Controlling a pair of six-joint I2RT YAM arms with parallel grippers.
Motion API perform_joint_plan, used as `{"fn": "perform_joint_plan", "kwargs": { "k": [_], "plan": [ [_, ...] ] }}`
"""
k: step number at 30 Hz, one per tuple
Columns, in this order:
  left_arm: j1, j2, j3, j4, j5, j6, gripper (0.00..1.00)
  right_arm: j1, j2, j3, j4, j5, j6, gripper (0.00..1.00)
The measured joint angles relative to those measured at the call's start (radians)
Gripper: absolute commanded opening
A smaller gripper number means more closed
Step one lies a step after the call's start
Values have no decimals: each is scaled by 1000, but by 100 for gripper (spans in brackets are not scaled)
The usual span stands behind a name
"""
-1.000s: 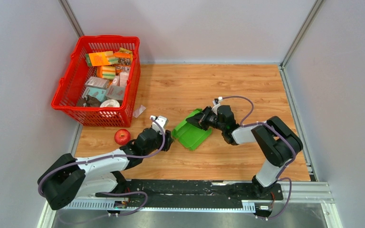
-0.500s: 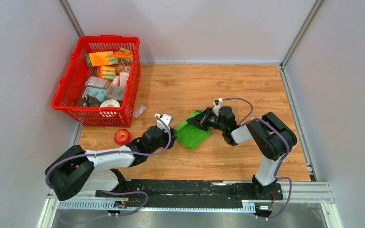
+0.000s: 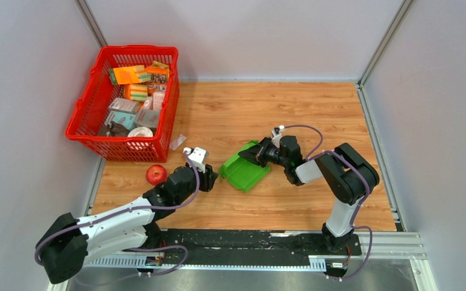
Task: Fold the paper box
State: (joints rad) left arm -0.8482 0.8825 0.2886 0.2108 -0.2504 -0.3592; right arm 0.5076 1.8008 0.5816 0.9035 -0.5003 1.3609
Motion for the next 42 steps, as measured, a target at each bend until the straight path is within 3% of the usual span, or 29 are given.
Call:
{"fn": "perform_joint_plan", "kwargs": {
  "k": [5, 10, 15, 29, 35, 42],
  "plan": [
    [0, -27, 0, -82, -64, 13, 51, 0, 0, 0, 0, -3, 4, 0],
    [0, 136, 39, -105, -82, 53, 54, 0, 0, 0, 0, -6, 5, 0],
    [0, 303, 112, -63, -47, 70, 53, 0, 5, 0, 6, -7, 14, 0],
    [-3, 436, 218, 34, 28, 58, 49, -5, 45, -1, 71, -11, 67, 0],
    [-31, 471, 258, 17, -34, 42, 41, -5, 45, -14, 89, -7, 80, 0],
    [-92, 544, 328, -31, -205, -17, 27, -4, 45, -39, 111, 24, 91, 0]
  ]
}}
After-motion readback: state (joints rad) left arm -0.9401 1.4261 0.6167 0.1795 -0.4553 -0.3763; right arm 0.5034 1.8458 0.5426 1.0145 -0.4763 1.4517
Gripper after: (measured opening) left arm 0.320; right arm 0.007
